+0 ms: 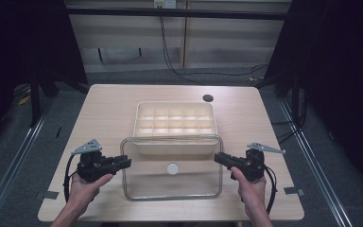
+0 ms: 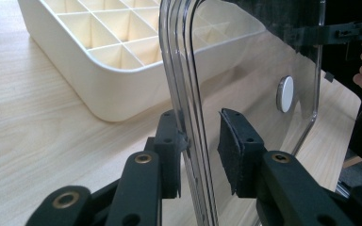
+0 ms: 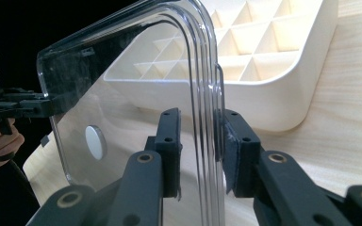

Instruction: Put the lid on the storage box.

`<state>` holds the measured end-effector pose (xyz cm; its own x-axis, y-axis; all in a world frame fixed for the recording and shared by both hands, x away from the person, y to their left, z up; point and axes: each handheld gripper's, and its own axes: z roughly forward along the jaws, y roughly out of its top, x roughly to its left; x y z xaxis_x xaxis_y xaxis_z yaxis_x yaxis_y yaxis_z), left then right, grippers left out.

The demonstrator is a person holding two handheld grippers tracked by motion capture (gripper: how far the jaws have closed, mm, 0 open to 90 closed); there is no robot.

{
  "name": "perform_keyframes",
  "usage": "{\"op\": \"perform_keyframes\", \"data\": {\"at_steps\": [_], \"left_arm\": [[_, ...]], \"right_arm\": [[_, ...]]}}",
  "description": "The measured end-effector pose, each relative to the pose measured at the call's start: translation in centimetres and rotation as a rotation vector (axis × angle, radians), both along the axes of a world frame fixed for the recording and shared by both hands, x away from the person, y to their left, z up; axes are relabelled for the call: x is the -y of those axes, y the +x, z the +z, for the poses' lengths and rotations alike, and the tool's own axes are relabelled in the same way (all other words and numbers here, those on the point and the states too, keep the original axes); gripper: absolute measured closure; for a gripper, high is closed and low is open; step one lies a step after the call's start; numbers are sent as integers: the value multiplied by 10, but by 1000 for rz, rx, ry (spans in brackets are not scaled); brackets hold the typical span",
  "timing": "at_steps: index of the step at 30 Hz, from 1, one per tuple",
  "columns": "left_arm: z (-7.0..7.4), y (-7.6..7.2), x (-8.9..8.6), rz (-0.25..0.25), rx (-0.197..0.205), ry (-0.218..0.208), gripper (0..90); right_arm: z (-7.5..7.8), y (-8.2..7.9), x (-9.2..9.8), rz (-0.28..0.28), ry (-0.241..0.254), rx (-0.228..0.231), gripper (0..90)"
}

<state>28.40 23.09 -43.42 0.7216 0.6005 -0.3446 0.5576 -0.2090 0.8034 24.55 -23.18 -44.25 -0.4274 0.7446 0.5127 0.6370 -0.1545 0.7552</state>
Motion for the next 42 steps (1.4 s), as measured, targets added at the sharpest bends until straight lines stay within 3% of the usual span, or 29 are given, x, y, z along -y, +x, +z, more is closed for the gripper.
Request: {"op": "perform_keyframes", "data": {"at_steps": [15, 24, 42], "left_arm": [[11, 9, -4, 0, 5, -29, 707], [16, 15, -4, 12, 11, -19, 706], [42, 33, 3, 5, 51, -37, 713]], "right_arm": [[8, 8, -1, -5, 13, 4, 710], [16, 18, -3, -13, 16, 25, 704], [33, 31, 5, -37, 46, 52, 705]]}}
